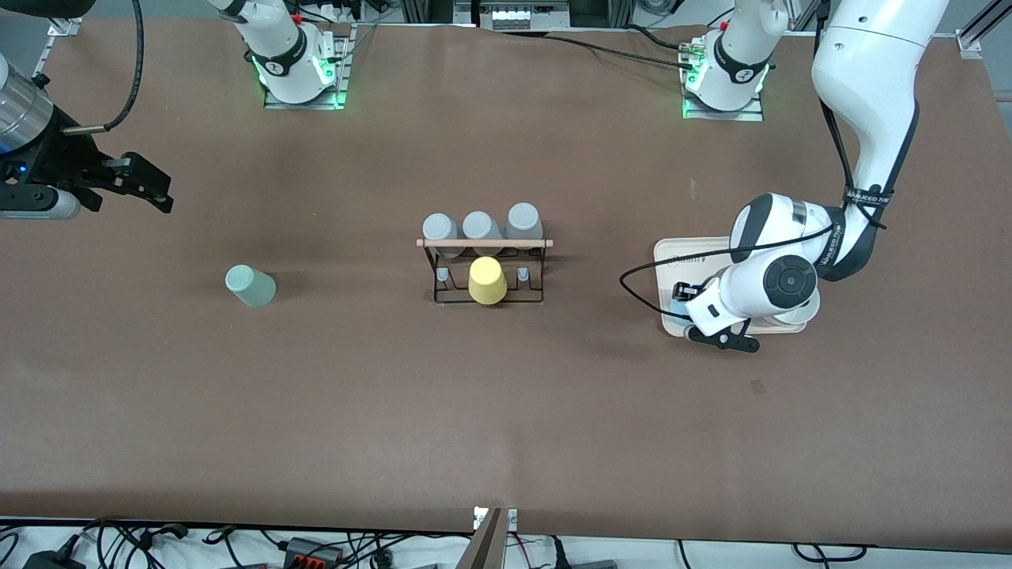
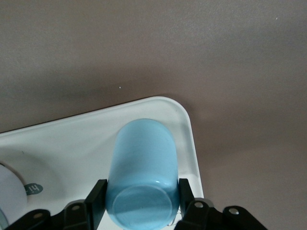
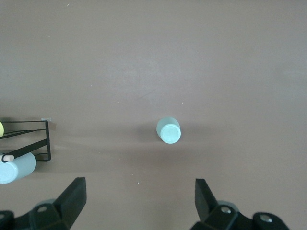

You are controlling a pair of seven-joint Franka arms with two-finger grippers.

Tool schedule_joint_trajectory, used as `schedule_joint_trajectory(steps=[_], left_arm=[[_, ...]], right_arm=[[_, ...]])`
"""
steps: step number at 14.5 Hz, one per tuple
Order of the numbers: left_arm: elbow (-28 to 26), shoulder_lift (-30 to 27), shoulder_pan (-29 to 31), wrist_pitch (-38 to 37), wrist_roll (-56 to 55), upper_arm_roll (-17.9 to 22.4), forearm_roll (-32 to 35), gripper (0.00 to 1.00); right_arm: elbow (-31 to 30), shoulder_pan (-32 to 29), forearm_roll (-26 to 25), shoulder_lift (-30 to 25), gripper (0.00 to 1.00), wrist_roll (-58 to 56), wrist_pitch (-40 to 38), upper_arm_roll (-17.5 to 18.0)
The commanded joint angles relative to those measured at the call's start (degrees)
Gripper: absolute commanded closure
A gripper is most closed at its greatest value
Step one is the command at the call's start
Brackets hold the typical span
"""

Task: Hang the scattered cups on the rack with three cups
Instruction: 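Lift the light blue cup and carry it to the rack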

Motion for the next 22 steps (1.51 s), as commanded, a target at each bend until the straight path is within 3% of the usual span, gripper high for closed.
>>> schedule_joint_trajectory(steps=[1, 5, 7, 12, 18, 22], left_arm=[[-0.66, -3.40, -0.46, -0.02, -0.11, -0.17, 1.14, 0.88], [12.76, -2.71, -3.26, -14.49, -2.21, -2.45, -0.87, 0.98], [17.96, -2.62, -5.11, -18.03, -8.78, -2.36, -8.31, 0.98], [20.17, -2.53, -5.99, -17.95, -20.23, -2.45, -29.16, 0.99], [27.73, 2.64, -14.25, -14.45, -35.17, -2.19, -29.27, 0.99], [27.65, 3.79, -17.25, -11.10, -36.42, -1.66, -25.52, 0.99]], right_arm=[[0.51, -0.04, 0.02, -0.25, 0.00, 0.99, -0.05, 0.24], [0.51, -0.04, 0.02, -0.25, 0.00, 0.99, -0.05, 0.24], [0.51, -0.04, 0.02, -0.25, 0.00, 0.99, 0.04, 0.24], [0.51, -0.13, 0.02, -0.16, 0.00, 0.90, 0.04, 0.24], [0.86, -0.57, 0.73, 0.10, 0.00, -0.16, 0.04, -0.02], [0.52, -0.74, 0.55, 0.02, 0.00, 0.28, -0.66, -0.19]])
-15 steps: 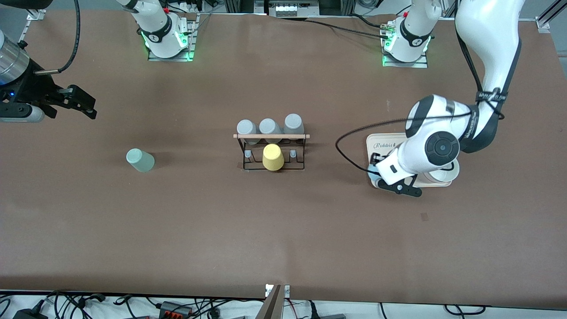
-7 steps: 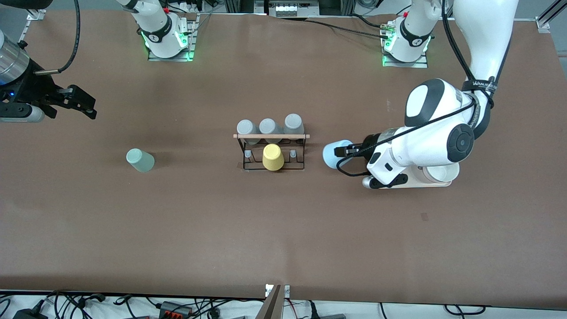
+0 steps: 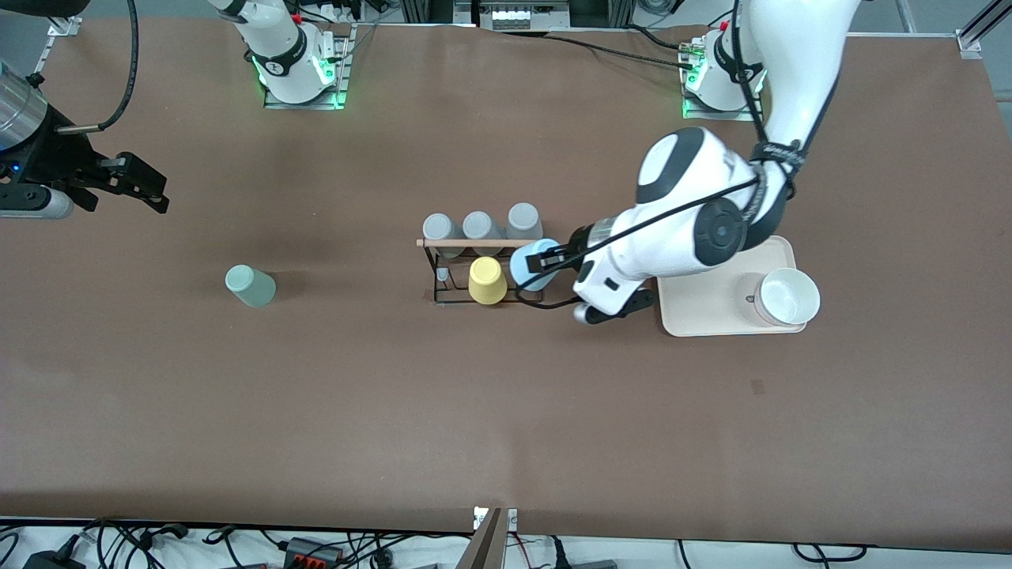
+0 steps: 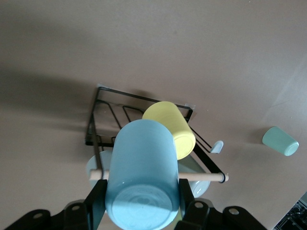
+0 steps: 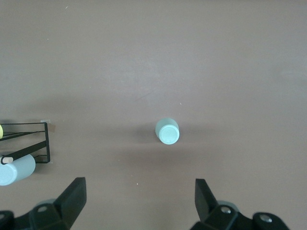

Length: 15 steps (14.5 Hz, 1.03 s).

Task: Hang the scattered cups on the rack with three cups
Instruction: 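Lift the light blue cup and carry it to the rack, then hang the blue cup on the rack while the right gripper reaches the green cup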

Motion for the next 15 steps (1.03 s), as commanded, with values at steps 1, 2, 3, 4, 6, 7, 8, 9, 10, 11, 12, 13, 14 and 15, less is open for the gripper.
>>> schedule_joint_trajectory(steps=[1, 2, 3, 4, 6, 7, 8, 9, 10, 11, 12, 13, 14, 15], left_arm=[[2.50, 1.62, -0.84, -0.11, -1.03, 0.76, 5.19, 0.99], [2.42, 1.71, -1.10, -0.03, -1.20, 0.85, 6.43, 0.99], [2.42, 2.23, -2.23, -0.03, -1.20, 0.85, 7.40, 0.99], [2.42, 2.59, -3.20, 0.06, -1.29, 0.85, 8.63, 0.99], [2.42, 3.73, -3.39, 0.15, -1.20, 0.76, 9.17, 0.99], [2.42, 3.91, -3.39, 0.50, -1.12, 0.76, 9.25, 0.99], [2.42, 3.99, -3.39, 1.29, -1.12, 0.76, 9.43, 0.99], [1.98, 4.08, -3.47, 2.42, -1.03, 0.67, 9.52, 0.99], [1.89, 4.17, -4.26, 2.78, -0.94, 0.76, 9.52, 0.99], [1.89, 4.69, -4.52, 2.96, -0.85, 0.85, 9.52, 0.99], [1.89, 5.13, -4.53, 2.96, -0.68, 0.85, 9.61, 0.99], [1.89, 5.40, -4.61, 3.57, -0.59, 0.85, 10.13, 0.98], [1.72, 5.49, -5.05, 4.62, -0.67, 0.59, 12.22, 0.98], [1.37, 5.84, -5.75, 4.81, -0.76, 0.59, 13.20, 0.98]], right_arm=[[0.42, -0.71, 0.82, 0.45, 0.00, 0.10, -0.73, 0.08], [0.68, -0.63, 0.38, 1.93, 0.00, 0.01, -0.73, 0.17], [0.68, -0.63, 0.47, 2.82, 0.00, 0.01, -0.82, 0.17], [0.33, -0.71, 0.38, 3.78, 0.00, -0.07, -0.91, 0.17], [0.33, -0.71, 0.20, 6.85, 0.00, -0.16, -1.08, 0.17], [0.07, -0.71, 0.03, 8.18, 0.00, -0.51, -1.26, 0.17], [-1.15, -0.71, -0.15, 8.88, 0.00, -1.21, -0.57, 0.17], [-2.55, -0.63, -1.37, 9.59, 0.00, -1.31, 1.88, 0.08], [-4.22, -0.63, -2.95, 10.12, 0.00, -1.31, 4.69, 0.08], [-5.54, -0.89, -3.14, 10.56, 0.00, -1.31, 6.19, 0.17], [-7.65, -1.59, -3.14, 11.17, 0.00, -1.31, 8.47, 0.08], [-9.93, -2.29, -3.22, 11.35, 0.00, -1.39, 11.37, 0.17], [-13.00, -2.90, -3.23, 11.87, 0.00, -1.83, 15.40, 0.17], [-15.90, -3.35, -3.23, 12.66, 0.00, -3.23, 19.44, 0.17]])
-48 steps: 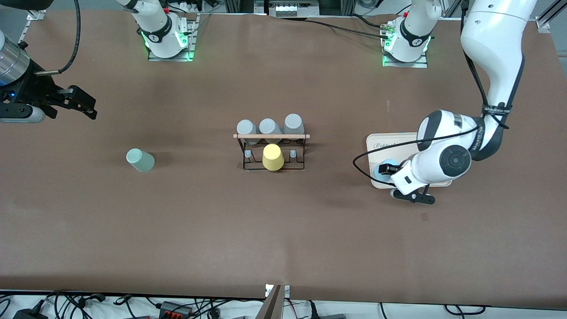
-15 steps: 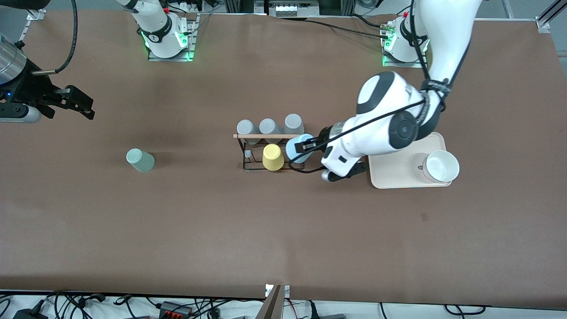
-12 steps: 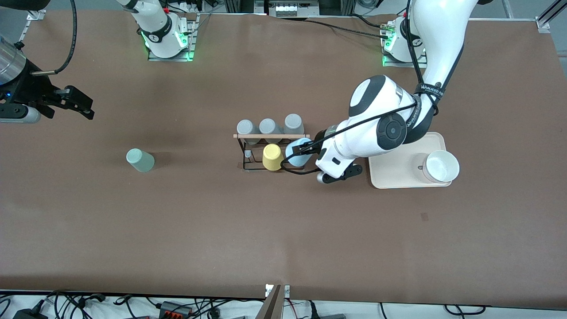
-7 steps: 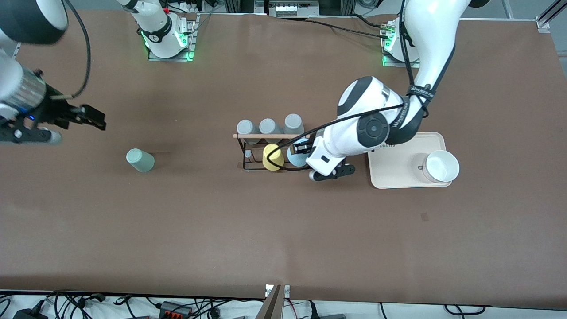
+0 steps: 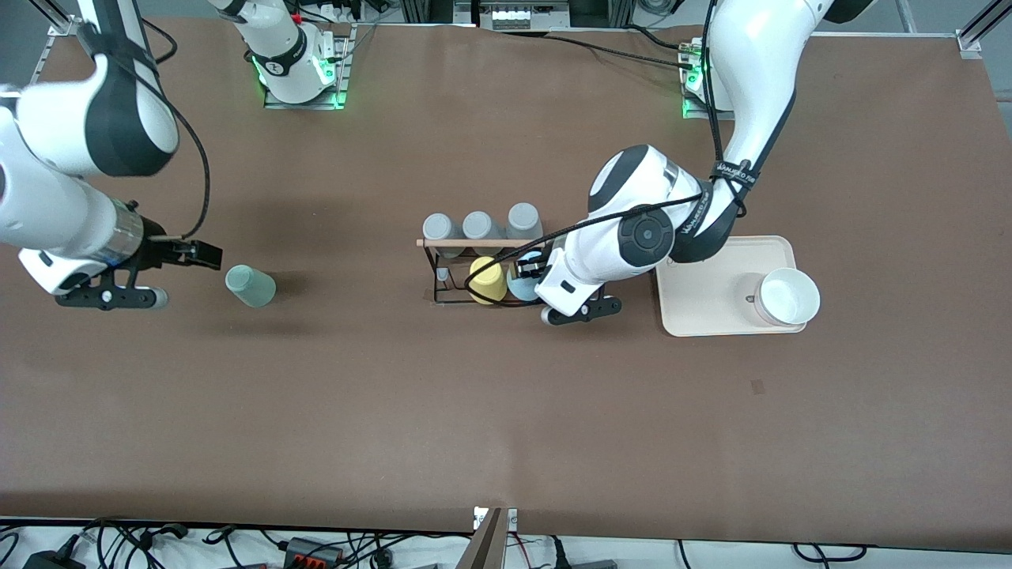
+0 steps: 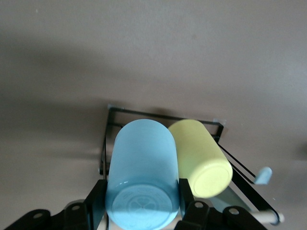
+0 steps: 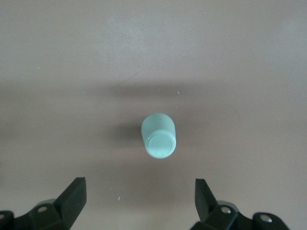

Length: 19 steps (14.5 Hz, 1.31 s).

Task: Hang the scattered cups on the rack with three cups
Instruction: 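Hang the blue cup on the rack while the right gripper reaches the green cup, then grasp the green cup with the right gripper while the left gripper withdraws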

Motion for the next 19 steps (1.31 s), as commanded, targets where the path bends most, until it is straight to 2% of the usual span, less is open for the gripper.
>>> schedule_joint_trajectory(steps=[1, 3, 6, 7, 8, 9, 13, 15, 16, 19], left_arm=[[0.89, 1.15, -1.83, 0.77, -0.46, 0.39, 2.86, 0.98], [0.72, 1.23, -1.92, 0.77, -0.38, 0.48, 3.04, 0.96], [0.37, 1.76, -1.92, 0.86, -0.38, 0.57, 3.13, 0.88], [0.45, 1.76, -1.92, 0.60, -1.25, 0.40, 2.95, 0.69], [0.45, 1.41, -1.40, -0.01, -1.43, 0.57, 3.12, 0.18], [0.71, 0.97, -0.96, -0.63, -1.26, 0.66, 3.04, 0.00], [1.95, -4.28, 4.74, -7.83, -0.99, 0.83, 3.21, 0.00], [1.95, -7.54, 10.44, -12.65, -0.21, 0.75, 3.21, 0.00], [1.86, -9.30, 12.91, -15.37, 1.10, 0.75, 3.30, 0.00], [1.86, -13.95, 18.46, -23.11, 7.51, 0.13, 9.87, 0.00]], right_arm=[[-8.59, -2.01, -0.51, 0.39, 0.00, -3.22, 9.84, 0.23], [-11.60, -3.16, -0.51, 2.14, 0.00, -5.42, 13.72, 0.32], [-15.02, -3.34, -0.51, 3.38, 0.00, -6.39, 18.55, 0.23], [-16.08, -3.51, -0.51, 3.38, 0.00, -7.09, 19.87, 0.23], [-17.22, -3.95, -0.51, 3.56, 0.00, -8.06, 21.19, 0.23], [-18.19, -4.65, -0.51, 3.82, 0.00, -8.85, 22.68, 0.32], [-19.61, -4.92, -0.51, 5.66, 0.00, -9.21, 25.51, 0.32], [-19.69, -4.92, -0.51, 5.76, 0.00, -9.21, 25.43, 0.32], [-19.69, -4.92, -0.51, 5.76, 0.03, -9.12, 25.34, 0.32], [-19.69, -4.83, -0.51, 5.93, 0.25, -9.12, 25.34, 0.32]])
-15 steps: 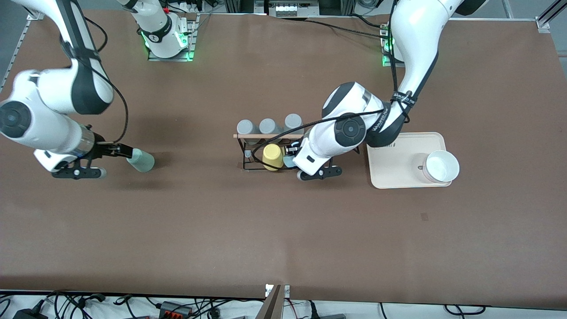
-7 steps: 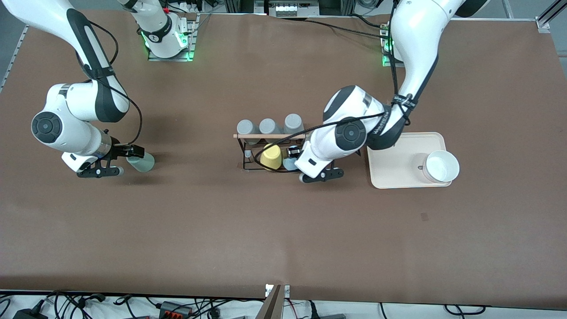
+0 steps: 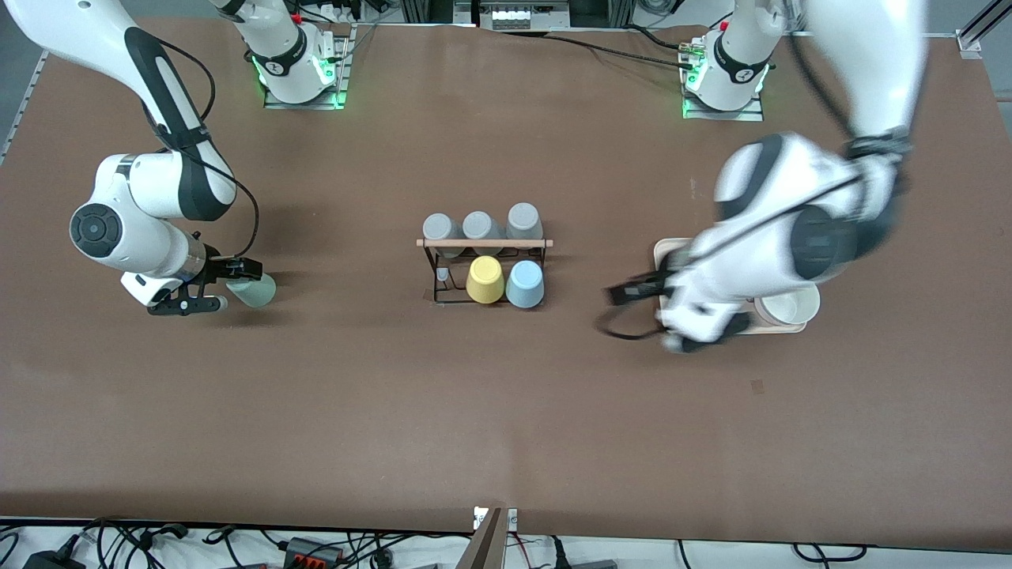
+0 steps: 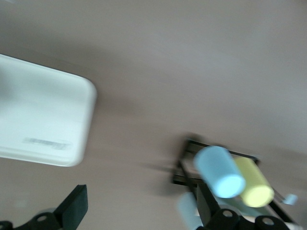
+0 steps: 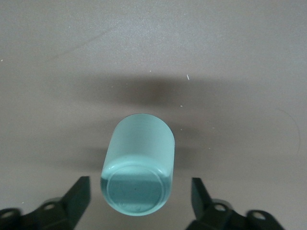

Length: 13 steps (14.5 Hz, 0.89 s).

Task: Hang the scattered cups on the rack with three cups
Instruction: 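Grasp the green cup with the right gripper while the left gripper withdraws, then lift the pale green cup and carry it to the rack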

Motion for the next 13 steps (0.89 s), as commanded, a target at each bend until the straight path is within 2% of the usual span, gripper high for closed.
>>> schedule_joint_trajectory(steps=[1, 5, 7, 9, 12, 13], left_arm=[[-1.60, -5.33, 3.14, -5.66, 4.48, -0.37, 4.63, 0.00], [-0.56, -9.21, 7.45, -12.08, 7.11, -0.45, 7.08, 0.00], [2.86, -9.47, 9.82, -15.42, 10.18, -0.28, 9.98, 0.00], [2.27, -9.47, 11.06, -15.96, 12.30, -0.72, 10.17, 0.00], [0.60, -11.31, 11.15, -13.95, 12.75, -0.81, 10.95, 0.00], [-2.89, -13.41, 11.76, -13.16, 13.01, -0.81, 11.13, 0.00]], right_arm=[[-0.64, -0.51, -0.47, -0.17, 0.32, -1.04, 0.71, 0.40], [-0.64, -0.43, -0.38, -0.08, 0.58, -1.04, 0.53, 0.48], [-0.12, 0.01, -0.38, -0.17, 0.70, -0.95, 0.01, 0.57], [3.29, 0.89, -0.38, -0.87, 0.76, -0.51, -3.66, 1.27], [13.13, 4.48, 0.23, -1.31, 0.77, 3.34, -16.22, 1.89], [16.12, 5.97, 0.41, -1.22, 0.78, 4.92, -18.52, 1.89]])
